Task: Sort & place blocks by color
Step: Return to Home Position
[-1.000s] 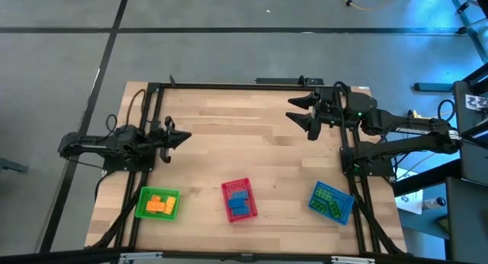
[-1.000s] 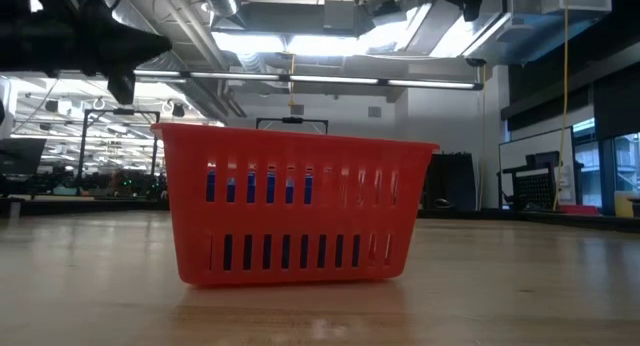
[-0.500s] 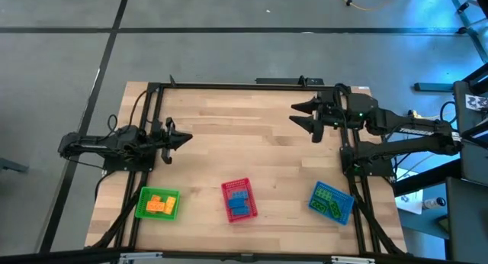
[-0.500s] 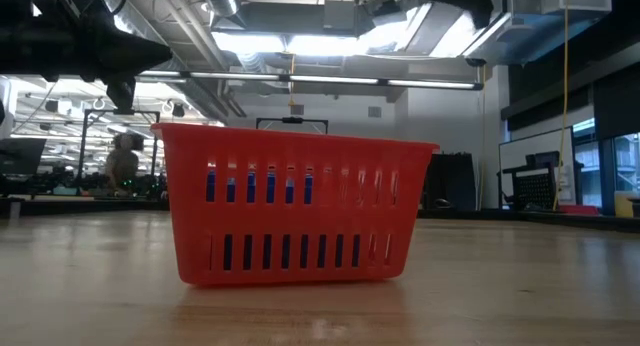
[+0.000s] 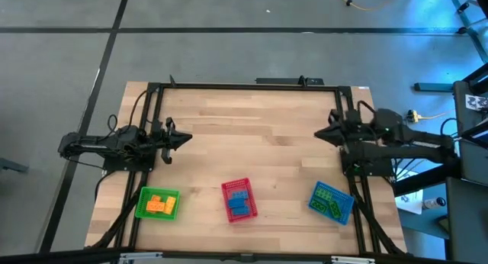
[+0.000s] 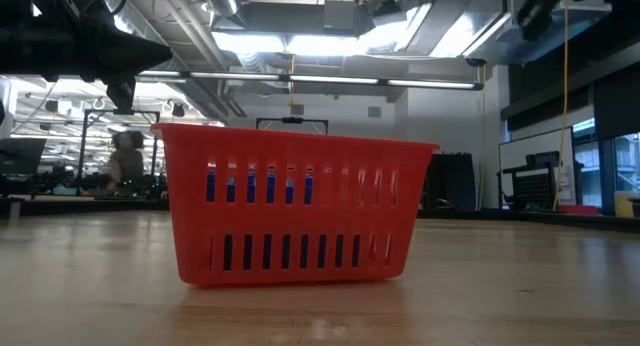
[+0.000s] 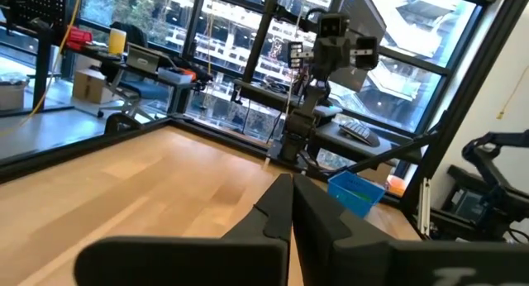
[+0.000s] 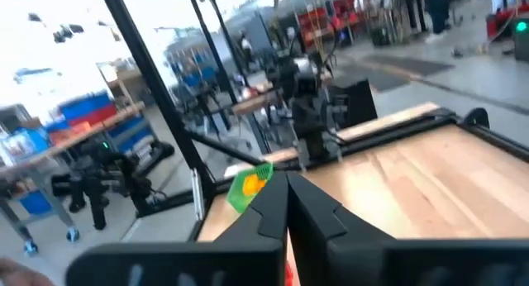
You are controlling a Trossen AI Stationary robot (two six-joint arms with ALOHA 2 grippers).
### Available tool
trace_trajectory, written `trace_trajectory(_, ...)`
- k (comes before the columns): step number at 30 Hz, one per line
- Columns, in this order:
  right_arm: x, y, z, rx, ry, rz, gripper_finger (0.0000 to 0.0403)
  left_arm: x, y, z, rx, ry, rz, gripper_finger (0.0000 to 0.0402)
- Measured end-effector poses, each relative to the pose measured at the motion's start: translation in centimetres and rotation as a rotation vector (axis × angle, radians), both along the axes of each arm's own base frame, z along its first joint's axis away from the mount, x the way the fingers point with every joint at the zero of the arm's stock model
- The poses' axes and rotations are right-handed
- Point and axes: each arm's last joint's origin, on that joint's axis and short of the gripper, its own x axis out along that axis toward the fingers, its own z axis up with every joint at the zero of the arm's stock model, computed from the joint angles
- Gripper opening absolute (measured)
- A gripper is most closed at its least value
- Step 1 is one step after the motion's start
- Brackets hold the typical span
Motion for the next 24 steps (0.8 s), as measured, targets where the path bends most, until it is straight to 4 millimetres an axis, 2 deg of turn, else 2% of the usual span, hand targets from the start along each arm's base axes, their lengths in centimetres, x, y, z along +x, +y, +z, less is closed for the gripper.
trace_trajectory(4,-1.4,0.0,-1.5,0.001,-0.056,-0.025,0.0003,0.0,0.0,0.0,0.0,0.0,0.0,0.0004)
trace_trajectory(8,-1.9,-0.1,-3.1,-0.001,-0.109,-0.085,0.0002,0.0,0.0,0.0,0.0,0.0,0.0,0.0012)
trace_trajectory(17,-1.3,-0.2,-6.9,0.028,-0.236,-0.09,0.0001,0.0,0.0,0.0,0.0,0.0,0.0,0.0022)
trace_trajectory(24,-0.7,-0.2,-9.2,0.051,-0.263,-0.087,0.0,0.0,0.0,0.0,0.0,0.0,0.0,0.001)
